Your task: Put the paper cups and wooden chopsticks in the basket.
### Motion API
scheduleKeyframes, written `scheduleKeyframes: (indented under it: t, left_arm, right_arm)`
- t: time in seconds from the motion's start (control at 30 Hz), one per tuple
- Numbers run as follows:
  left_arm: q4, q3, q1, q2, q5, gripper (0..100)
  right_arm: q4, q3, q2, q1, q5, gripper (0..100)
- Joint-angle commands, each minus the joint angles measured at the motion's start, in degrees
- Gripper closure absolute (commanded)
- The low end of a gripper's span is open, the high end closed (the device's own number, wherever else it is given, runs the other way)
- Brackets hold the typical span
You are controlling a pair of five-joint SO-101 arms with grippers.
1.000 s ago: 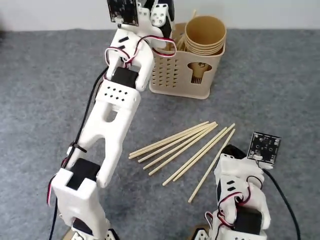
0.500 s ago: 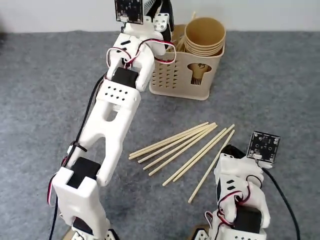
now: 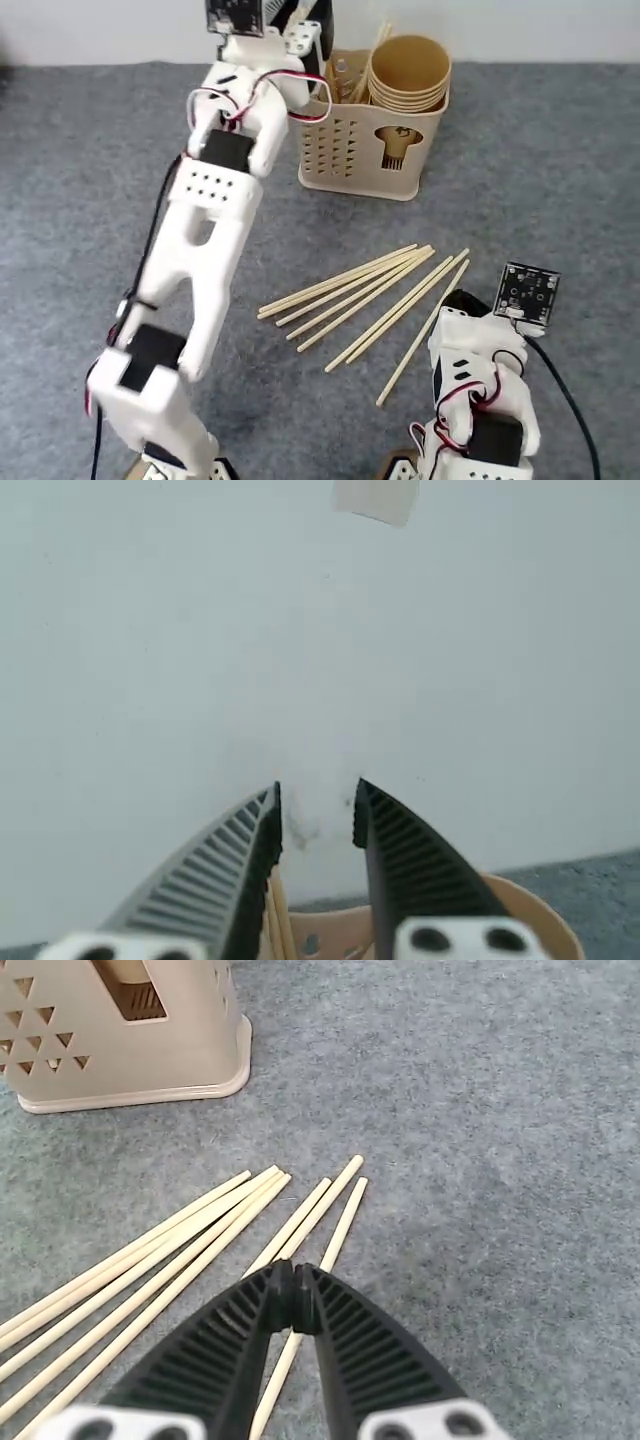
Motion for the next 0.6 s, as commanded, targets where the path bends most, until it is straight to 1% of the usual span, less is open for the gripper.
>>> scheduleKeyframes:
  t: [0.0, 0.17, 0.33, 0.43, 0.57]
  left_arm:
    - [12.48, -0.57, 0.97, -10.11, -0.88, 88]
    - [30.07, -0.57, 1.85, -15.65, -0.79, 88]
    - [40.97, -0.48, 2.37, -16.44, -0.79, 88]
    - [49.32, -0.48, 3.96, -15.12, -0.97, 88]
    - [60.48, -0.48, 7.82, -11.08, -5.63, 88]
  right_arm:
    - [-1.45, -0.18, -0.48, -0.4, 0.18, 99.0]
    - [-1.45, -0.09, -0.48, -0.4, 0.18, 99.0]
    - [-1.45, -0.09, -0.48, -0.4, 0.18, 99.0]
    - [-1.45, -0.09, -0.48, -0.4, 0.18, 99.0]
    - [-1.45, -0.09, -0.48, -0.4, 0.18, 99.0]
